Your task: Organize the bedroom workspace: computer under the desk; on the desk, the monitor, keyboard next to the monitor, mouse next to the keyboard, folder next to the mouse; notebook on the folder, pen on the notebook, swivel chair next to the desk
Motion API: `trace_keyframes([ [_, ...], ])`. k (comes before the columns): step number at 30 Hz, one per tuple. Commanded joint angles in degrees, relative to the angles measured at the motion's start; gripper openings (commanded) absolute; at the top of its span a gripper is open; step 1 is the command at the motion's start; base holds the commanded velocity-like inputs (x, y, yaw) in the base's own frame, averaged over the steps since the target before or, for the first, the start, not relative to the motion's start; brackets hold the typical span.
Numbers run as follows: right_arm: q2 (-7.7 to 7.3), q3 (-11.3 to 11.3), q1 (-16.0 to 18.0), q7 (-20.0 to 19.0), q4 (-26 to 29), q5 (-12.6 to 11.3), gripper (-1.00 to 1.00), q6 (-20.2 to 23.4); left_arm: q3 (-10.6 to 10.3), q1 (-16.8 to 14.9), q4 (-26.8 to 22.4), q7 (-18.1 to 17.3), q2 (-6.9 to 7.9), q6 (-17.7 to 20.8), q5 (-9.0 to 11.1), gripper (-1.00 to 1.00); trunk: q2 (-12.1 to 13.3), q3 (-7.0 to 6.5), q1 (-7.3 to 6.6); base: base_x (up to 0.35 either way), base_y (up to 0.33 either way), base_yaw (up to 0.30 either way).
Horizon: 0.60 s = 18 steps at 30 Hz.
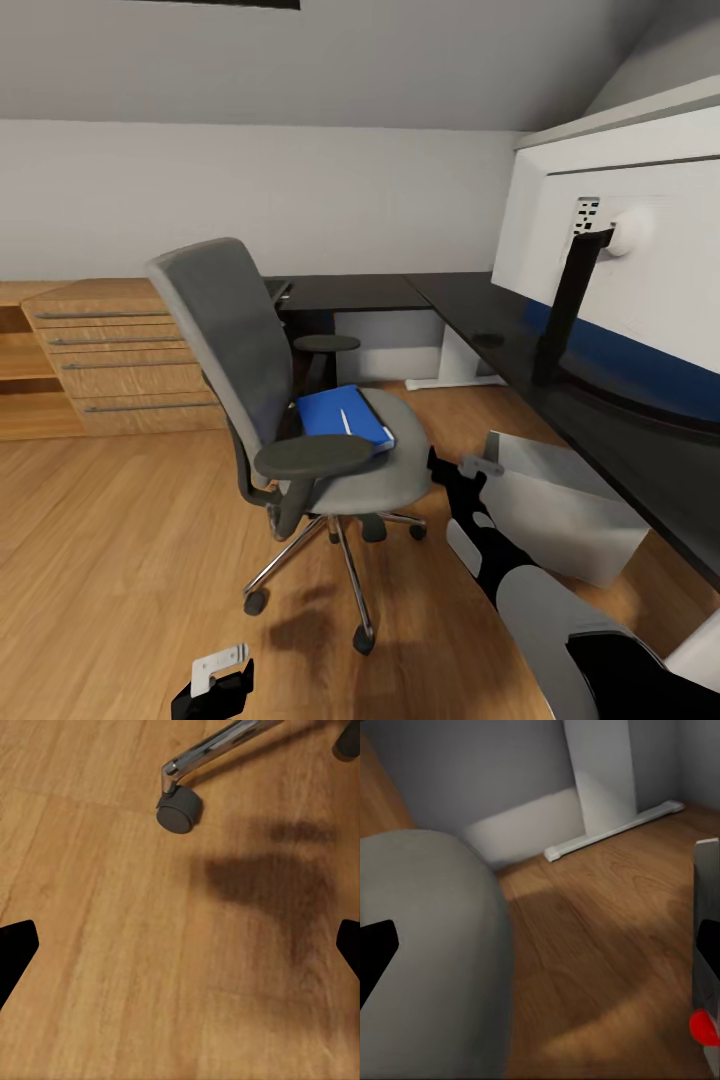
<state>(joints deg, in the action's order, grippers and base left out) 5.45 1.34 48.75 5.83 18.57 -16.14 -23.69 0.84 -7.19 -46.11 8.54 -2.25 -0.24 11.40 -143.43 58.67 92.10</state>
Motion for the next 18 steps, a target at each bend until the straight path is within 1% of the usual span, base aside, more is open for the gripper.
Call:
trace_keyframes([
  [1, 0.00, -0.2, 0.0, 0.2, 0.0, -0.4, 1.00, 0.5, 0.0, 0.0, 0.0, 0.1, -0.03, 0.0, 0.4, 1.00, 0.0, 0.05, -0.01, 0.000, 0.004, 0.000],
  [4, -0.02, -0.6, 0.0, -0.4, 0.0, -1.3, 1.00, 1.0, 0.0, 0.0, 0.0, 0.1, -0.03, 0.0, 0.4, 1.00, 0.0, 0.05, -0.01, 0.000, 0.002, 0.000],
  [5, -0.06, -0.8, 0.0, -1.0, 0.0, -2.2, 1.00, 1.3, -0.2, 0.0, 0.0, 0.1, -0.04, 0.0, 0.4, 1.00, 0.0, 0.05, -0.01, 0.000, 0.001, 0.000],
  [7, -0.25, -0.9, 0.0, -1.6, 0.0, -3.0, 1.00, 1.4, -0.4, 0.0, 0.0, 0.1, -0.04, 0.0, 0.4, 1.00, 0.0, 0.05, -0.01, 0.000, 0.000, 0.000],
  [8, -0.54, -0.9, 0.0, -2.1, 0.0, -3.7, 1.00, 1.6, -0.6, 0.0, 0.0, 0.1, -0.04, 0.0, 0.4, 1.00, 0.0, 0.05, -0.01, 0.000, 0.000, 0.000],
  [12, -1.06, -1.1, 0.0, -2.8, 0.0, -4.7, 1.00, 2.0, -0.8, 0.0, 0.0, 0.1, -0.04, 0.0, 0.4, 1.00, 0.0, 0.05, -0.01, 0.017, 0.000, 0.000],
  [15, -1.21, -1.1, 0.0, -3.0, 0.0, -5.1, 1.00, 2.9, -0.9, 0.0, 0.0, 0.1, -0.04, 0.0, 0.4, 1.00, 0.0, 0.05, -0.01, 0.155, 0.000, 0.000],
  [18, -1.28, -1.1, 0.0, -3.1, 0.1, -5.2, 1.00, 3.8, -0.9, 0.0, 0.0, 0.1, -0.04, 0.0, 0.4, 1.00, 0.0, 0.05, -0.01, 0.257, 0.000, 0.000],
])
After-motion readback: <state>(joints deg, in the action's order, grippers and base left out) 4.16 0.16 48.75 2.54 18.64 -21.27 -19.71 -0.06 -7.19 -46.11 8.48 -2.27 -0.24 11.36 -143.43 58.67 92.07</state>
